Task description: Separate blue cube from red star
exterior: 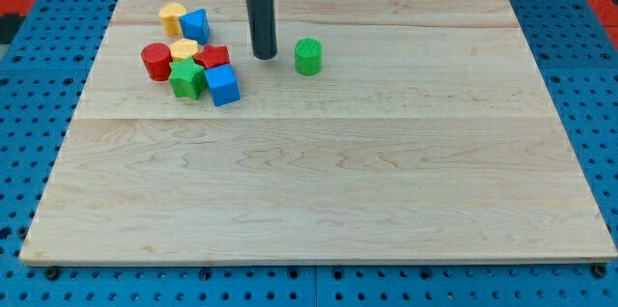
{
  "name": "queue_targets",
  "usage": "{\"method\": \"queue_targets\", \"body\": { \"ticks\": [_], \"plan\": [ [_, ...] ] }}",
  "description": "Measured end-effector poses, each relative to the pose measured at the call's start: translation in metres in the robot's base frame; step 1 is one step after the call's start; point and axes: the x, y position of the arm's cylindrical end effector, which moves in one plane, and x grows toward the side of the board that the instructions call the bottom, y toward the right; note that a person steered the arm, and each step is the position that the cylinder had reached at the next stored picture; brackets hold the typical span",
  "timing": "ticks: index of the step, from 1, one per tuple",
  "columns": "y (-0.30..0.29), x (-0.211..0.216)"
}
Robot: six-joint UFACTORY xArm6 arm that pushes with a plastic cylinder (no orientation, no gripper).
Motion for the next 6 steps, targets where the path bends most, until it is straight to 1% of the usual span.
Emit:
{"method": "queue_targets", "body": {
  "ticks": [1, 2, 3, 4, 5, 6],
  "plan": [
    [-0.022, 0.011],
    [-0.032, 0.013],
    [-0.029, 0.005],
    [-0.033, 0.074],
    [-0.034, 0.094],
    [-0.044, 0.065]
  ]
}}
